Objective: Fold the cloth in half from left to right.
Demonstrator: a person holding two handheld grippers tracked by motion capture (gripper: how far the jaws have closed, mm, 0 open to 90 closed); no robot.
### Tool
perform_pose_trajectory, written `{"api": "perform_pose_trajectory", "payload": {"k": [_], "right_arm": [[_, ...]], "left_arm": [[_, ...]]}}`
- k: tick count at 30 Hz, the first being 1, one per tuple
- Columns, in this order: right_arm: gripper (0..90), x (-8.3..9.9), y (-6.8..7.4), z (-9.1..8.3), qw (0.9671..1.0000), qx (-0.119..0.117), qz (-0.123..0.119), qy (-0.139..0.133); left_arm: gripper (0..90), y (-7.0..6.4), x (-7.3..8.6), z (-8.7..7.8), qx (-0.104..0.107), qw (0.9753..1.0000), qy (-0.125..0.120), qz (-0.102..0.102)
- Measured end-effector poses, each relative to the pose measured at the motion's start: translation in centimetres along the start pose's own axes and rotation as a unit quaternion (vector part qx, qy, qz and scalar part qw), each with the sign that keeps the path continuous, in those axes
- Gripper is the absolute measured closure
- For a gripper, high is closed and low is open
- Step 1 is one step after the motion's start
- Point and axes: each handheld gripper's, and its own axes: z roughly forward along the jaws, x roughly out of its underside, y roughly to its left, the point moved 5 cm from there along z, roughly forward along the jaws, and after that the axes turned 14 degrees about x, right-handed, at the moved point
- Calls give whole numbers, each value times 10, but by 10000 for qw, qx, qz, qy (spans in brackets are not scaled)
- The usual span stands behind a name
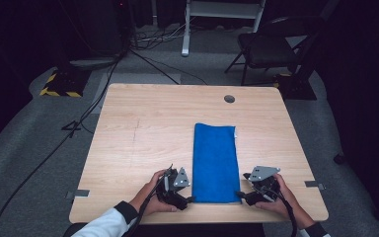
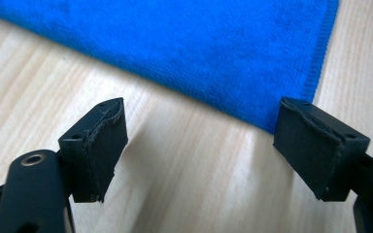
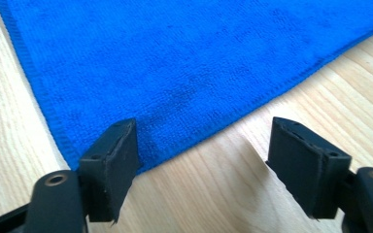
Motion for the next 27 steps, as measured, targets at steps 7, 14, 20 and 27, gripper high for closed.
{"api": "perform_pose_trajectory", "payload": {"k": [7, 14, 20, 27], "right_arm": [[290, -2, 12, -2, 9998, -163, -98, -102], [309, -8, 15, -14, 9986, -252, -131, -437], [331, -12, 32, -19, 9955, -618, -415, -580], [325, -9, 43, -12, 9932, -867, -644, -425]], "left_arm": [[200, -13, 10, -7, 111, 9998, 97, 112], [185, -24, 1, 1, 388, 9984, 60, 409], [237, -23, -11, 6, 407, 9978, -18, 515], [275, -19, -16, 12, 531, 9968, 26, 599]]}}
